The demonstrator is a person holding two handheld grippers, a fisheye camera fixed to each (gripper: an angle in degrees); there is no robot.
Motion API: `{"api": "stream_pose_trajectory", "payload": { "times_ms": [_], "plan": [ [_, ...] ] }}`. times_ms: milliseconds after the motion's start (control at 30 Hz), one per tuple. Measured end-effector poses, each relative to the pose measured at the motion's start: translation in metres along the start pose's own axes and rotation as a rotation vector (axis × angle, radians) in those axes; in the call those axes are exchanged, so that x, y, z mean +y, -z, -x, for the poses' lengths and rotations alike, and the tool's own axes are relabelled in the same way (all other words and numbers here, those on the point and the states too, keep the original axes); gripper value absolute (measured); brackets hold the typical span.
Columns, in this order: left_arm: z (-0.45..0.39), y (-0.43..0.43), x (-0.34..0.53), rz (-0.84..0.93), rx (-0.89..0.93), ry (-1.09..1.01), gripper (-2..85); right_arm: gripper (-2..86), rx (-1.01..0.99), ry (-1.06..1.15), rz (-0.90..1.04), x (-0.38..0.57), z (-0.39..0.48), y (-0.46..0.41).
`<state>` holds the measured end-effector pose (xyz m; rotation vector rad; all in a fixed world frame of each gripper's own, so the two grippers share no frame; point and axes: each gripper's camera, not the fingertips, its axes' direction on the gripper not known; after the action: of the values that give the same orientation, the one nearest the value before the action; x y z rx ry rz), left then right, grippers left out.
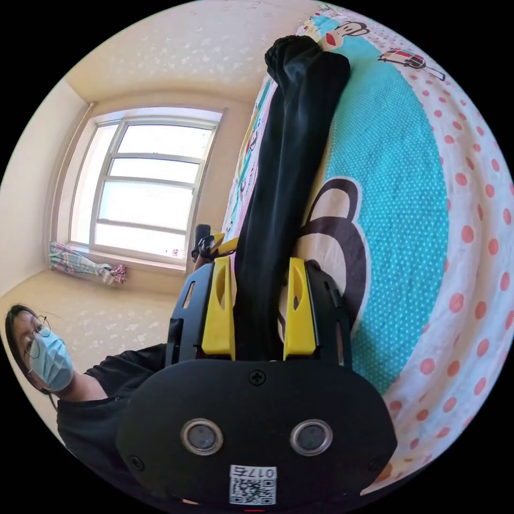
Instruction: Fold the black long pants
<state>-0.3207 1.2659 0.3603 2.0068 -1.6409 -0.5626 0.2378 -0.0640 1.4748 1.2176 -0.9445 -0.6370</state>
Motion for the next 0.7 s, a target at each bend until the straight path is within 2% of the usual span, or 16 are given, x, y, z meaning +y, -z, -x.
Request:
{"api": "stream_pose_trajectory", "payload": {
  "times_ms": [133,200,300,433,500,567,700],
  "plan": [
    [0.005,-0.004,-0.014,0.071,0.065,0.027,15.6,13.1,0.015,-0.001,0.055,-0.033,0.017,-0.016],
    [0.011,-0.022,-0.022,0.144,0.200,0.040,14.3,10.2,0.037,-0.009,0.082,-0.054,0.024,-0.023],
    [0.009,-0.047,-0.023,0.227,0.291,0.057,10.6,5.1,0.017,-0.024,0.107,-0.069,0.034,-0.022],
    [-0.025,-0.028,0.006,0.146,0.357,-0.022,5.5,1.8,-0.092,0.048,0.069,-0.061,0.077,0.016],
    [-0.072,-0.012,0.030,0.112,0.557,-0.124,5.0,0.9,-0.238,0.157,-0.010,-0.049,0.130,0.063],
    [-0.129,0.000,0.046,0.118,0.596,-0.252,4.9,0.6,-0.305,0.275,-0.032,-0.041,0.187,0.097],
    [-0.285,0.050,0.092,0.052,0.544,-0.561,4.9,0.1,-0.167,0.614,-0.047,-0.007,0.361,0.167]
  ]
}}
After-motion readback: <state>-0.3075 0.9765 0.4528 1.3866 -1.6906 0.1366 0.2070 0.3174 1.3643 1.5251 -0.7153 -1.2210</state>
